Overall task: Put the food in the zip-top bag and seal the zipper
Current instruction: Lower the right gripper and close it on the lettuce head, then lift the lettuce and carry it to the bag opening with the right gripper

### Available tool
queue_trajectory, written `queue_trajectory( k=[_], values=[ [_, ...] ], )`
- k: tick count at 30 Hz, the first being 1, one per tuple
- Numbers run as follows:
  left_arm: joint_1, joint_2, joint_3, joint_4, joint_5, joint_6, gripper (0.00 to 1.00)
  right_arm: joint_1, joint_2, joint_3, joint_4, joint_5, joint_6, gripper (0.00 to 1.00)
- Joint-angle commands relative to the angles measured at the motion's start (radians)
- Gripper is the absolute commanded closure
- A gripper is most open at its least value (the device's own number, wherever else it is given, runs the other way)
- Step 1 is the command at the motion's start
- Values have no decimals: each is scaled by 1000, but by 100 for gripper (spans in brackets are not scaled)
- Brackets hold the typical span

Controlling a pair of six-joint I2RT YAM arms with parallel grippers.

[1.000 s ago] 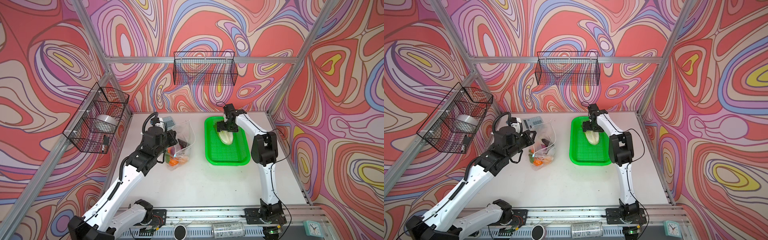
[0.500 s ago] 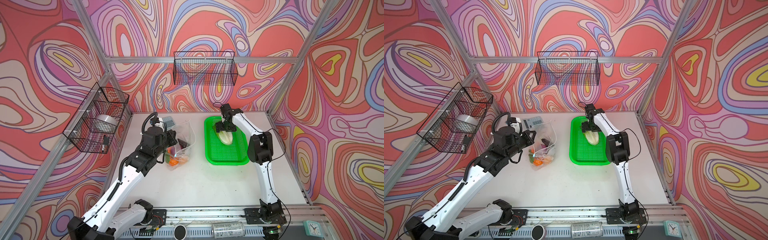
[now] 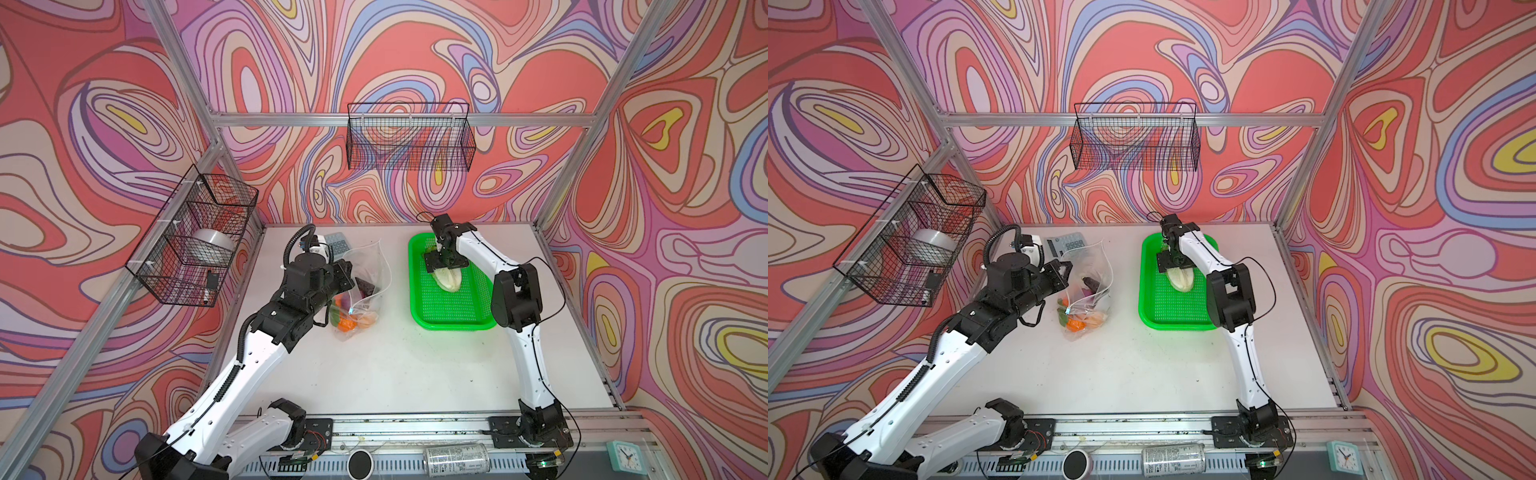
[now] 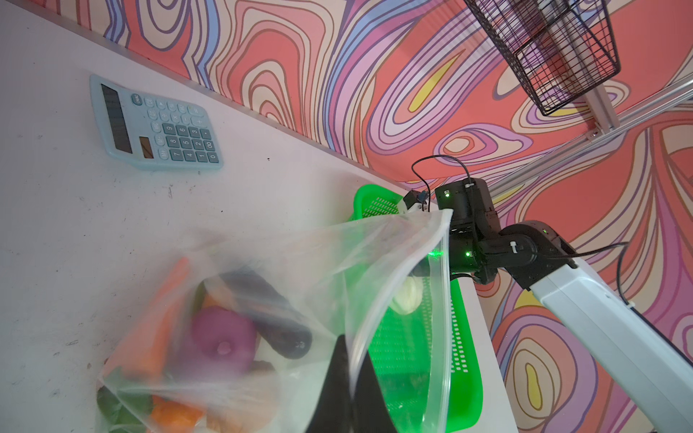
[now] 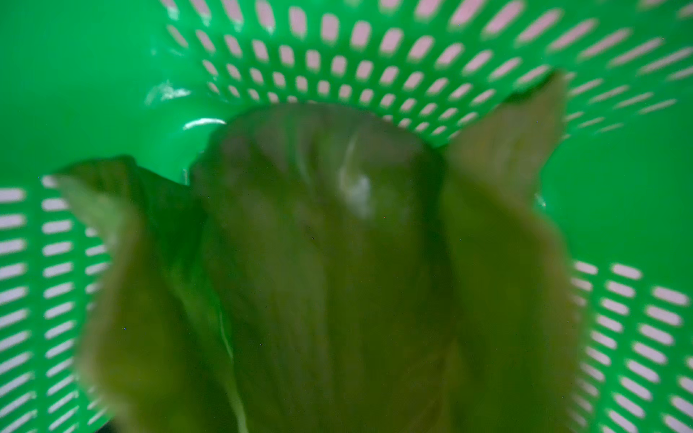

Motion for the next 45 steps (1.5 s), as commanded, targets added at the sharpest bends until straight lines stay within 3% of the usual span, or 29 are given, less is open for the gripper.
queue_trajectory(
  k=[1, 10, 17, 23, 30, 38, 45],
  values=[
    [2, -13, 6, 4, -8, 0, 100, 6, 27, -7, -32, 44, -16, 2],
    [2, -19, 1, -2, -7, -7, 100, 7, -103, -47, 62, -35, 23, 24],
    [2, -9, 18, -2, 4, -4, 100, 6, -306, -130, 156, -72, 74, 27],
    [2, -2, 28, -4, 4, -9, 100, 6, -492, -210, 260, -185, 125, 27],
    [2, 26, 49, 8, 14, -13, 100, 46, -700, -366, 554, -381, 261, 30],
    [1, 27, 56, 2, 14, -11, 100, 250, -821, -531, 982, -345, 301, 31],
    [2, 34, 58, -12, 1, -35, 100, 389, -836, -708, 1353, -304, 312, 32]
  ],
)
